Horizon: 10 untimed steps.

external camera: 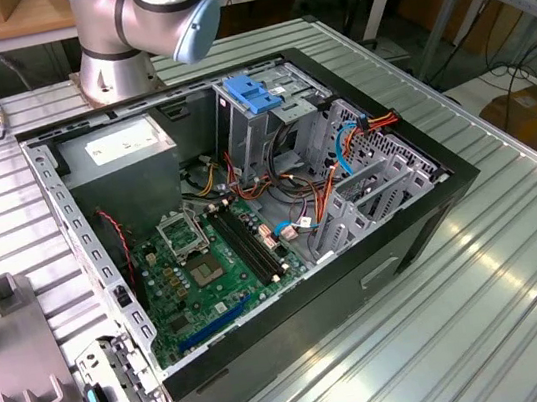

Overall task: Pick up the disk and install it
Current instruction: 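Reach for the disk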

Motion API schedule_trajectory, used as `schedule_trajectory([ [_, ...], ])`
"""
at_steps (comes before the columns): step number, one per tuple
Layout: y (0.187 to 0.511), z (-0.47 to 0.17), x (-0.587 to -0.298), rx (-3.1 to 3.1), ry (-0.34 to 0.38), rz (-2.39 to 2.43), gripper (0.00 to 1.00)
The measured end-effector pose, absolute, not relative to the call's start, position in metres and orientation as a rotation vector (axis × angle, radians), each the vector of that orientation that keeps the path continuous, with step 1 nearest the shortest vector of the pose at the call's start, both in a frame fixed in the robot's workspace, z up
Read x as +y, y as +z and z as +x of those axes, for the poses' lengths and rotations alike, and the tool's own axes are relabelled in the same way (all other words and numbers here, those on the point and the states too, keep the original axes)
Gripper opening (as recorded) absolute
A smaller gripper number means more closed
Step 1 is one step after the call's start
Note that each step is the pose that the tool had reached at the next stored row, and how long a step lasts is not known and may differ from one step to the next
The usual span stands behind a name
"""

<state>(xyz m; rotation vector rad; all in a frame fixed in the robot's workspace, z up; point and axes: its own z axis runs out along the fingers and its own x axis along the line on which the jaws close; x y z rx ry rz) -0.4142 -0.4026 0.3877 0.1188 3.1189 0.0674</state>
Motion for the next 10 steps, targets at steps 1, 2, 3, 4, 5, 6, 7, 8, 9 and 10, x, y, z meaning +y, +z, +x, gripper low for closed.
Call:
schedule_trajectory([
  [1,0.388,-0.416,-0.403,3.119,0.067,0.119,0.11],
  [2,0.388,-0.418,-0.403,3.119,0.067,0.119,0.11],
  [3,0.388,-0.421,-0.403,3.119,0.067,0.119,0.11],
  [4,0.388,-0.422,-0.403,3.119,0.067,0.119,0.11],
  [5,0.388,-0.423,-0.403,3.119,0.067,0.119,0.11],
  [6,0.388,-0.425,-0.403,3.12,0.067,0.119,0.11],
  [7,0.388,-0.427,-0.403,3.12,0.067,0.119,0.11],
  [8,0.388,-0.429,-0.403,3.12,0.067,0.119,0.11],
  [9,0.387,-0.43,-0.403,3.12,0.067,0.119,0.11],
  [10,0.388,-0.432,-0.403,3.12,0.067,0.119,0.11],
])
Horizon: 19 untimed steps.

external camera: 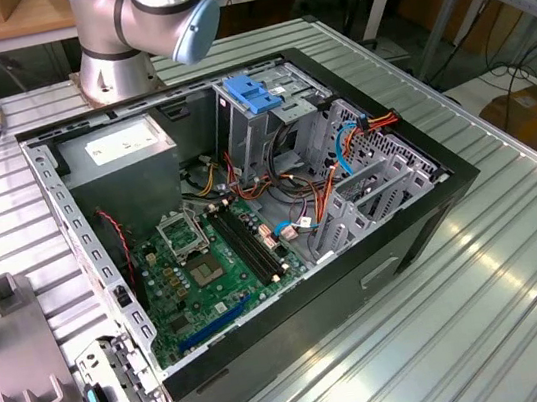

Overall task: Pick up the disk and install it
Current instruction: 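Reach for the disk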

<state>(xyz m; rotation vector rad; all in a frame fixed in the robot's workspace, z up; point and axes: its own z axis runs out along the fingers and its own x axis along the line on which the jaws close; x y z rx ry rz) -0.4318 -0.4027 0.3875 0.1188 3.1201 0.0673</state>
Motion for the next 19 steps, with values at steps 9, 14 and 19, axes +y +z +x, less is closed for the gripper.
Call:
schedule_trajectory([
  [9,0.387,-0.446,-0.403,3.12,0.067,0.119,0.11],
  [14,0.387,-0.461,-0.403,3.12,0.068,0.12,0.11],
  [19,0.387,-0.462,-0.403,3.12,0.068,0.12,0.11],
])
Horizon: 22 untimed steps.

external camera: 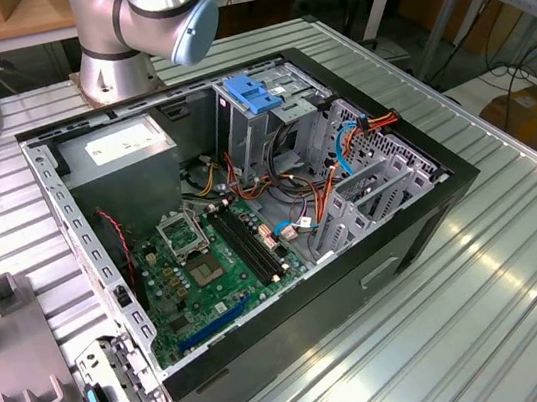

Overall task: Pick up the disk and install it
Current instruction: 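Reach for the disk, then pick up the disk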

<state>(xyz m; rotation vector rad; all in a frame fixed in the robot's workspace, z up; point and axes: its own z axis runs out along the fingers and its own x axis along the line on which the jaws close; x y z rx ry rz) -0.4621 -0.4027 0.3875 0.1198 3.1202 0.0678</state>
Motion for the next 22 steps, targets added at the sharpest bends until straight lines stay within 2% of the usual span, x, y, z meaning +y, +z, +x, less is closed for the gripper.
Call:
schedule_trajectory([
  [11,0.3875,-0.4622,-0.4027,3.12,0.068,0.12,0.11],
  [22,0.3873,-0.4622,-0.4027,3.119,0.071,-0.227,0.11],
])
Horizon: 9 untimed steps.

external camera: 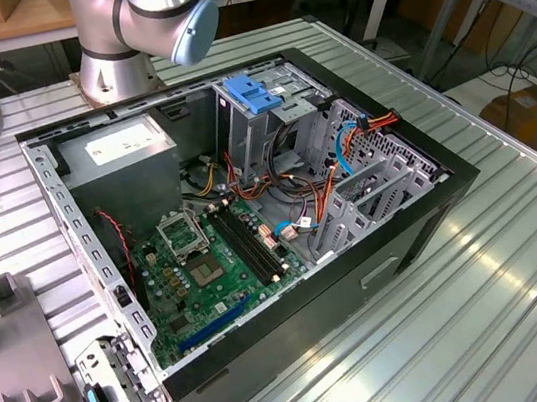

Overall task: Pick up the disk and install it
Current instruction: 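Pick up the disk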

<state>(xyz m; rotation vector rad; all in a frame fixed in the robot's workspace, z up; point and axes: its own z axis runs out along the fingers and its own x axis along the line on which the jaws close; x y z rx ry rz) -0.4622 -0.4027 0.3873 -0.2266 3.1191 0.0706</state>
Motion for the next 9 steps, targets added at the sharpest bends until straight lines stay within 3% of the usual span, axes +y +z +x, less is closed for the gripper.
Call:
schedule_trajectory([
  [9,0.3869,-0.4622,-0.4027,3.087,0.072,-0.528,0.11],
])
